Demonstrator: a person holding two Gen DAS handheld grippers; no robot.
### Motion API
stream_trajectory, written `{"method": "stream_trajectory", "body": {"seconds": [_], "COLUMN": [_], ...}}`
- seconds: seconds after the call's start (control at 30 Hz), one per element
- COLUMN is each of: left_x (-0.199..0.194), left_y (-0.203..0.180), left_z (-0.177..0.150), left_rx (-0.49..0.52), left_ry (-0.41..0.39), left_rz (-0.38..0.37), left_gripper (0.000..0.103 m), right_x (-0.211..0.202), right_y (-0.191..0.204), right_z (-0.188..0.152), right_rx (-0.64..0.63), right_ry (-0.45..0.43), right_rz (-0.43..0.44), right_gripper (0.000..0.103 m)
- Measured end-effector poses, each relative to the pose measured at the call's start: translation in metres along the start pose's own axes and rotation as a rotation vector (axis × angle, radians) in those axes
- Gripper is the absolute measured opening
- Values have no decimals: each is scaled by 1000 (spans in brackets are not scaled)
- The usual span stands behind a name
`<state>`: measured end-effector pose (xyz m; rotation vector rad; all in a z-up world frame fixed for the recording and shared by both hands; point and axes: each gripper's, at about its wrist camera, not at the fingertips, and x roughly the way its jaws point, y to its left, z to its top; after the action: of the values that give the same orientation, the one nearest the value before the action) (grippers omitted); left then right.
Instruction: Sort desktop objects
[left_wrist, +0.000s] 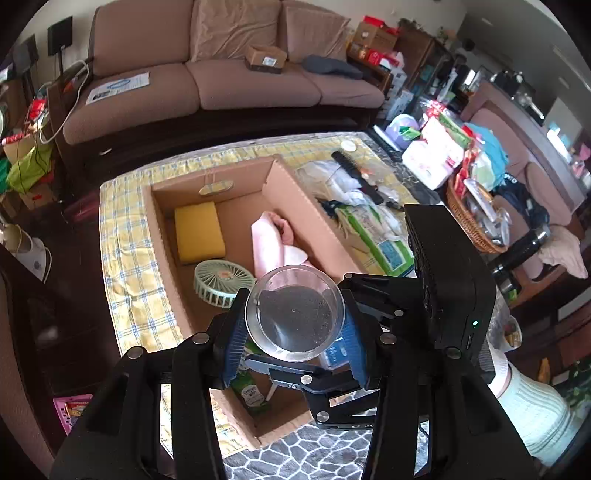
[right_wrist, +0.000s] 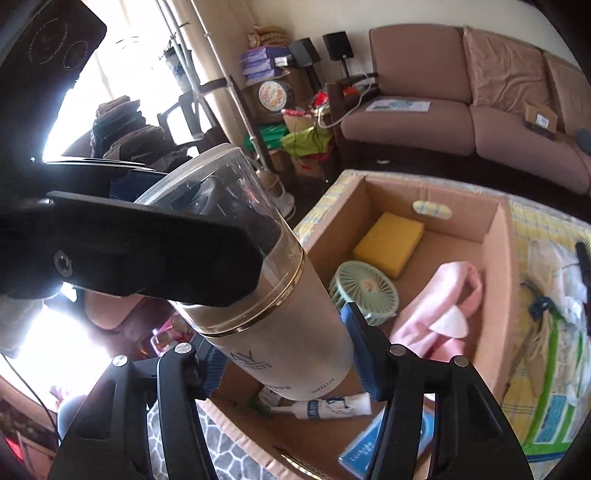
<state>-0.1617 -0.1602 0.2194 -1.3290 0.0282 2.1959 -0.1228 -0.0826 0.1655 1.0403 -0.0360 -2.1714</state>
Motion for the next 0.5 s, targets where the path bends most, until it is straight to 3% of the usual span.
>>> {"method": "stream_trajectory", "body": {"seconds": [0.2, 0.4, 0.5], "left_x": [30, 69, 104], "left_y": [29, 35, 46], "left_z": [3, 61, 86], "left_rx": [-38, -66, -93], "left_ry": [17, 11, 22], "left_rz": [-22, -65, -63], "left_gripper": [44, 44, 44], "right_x": [48, 47, 48], "right_y": [-12, -57, -79], "right_z": [-4, 17, 34], "right_rx": [34, 140, 214], "right_ry": [86, 72, 61], "right_rz": [-12, 0, -10], "right_gripper": [59, 57, 51]}}
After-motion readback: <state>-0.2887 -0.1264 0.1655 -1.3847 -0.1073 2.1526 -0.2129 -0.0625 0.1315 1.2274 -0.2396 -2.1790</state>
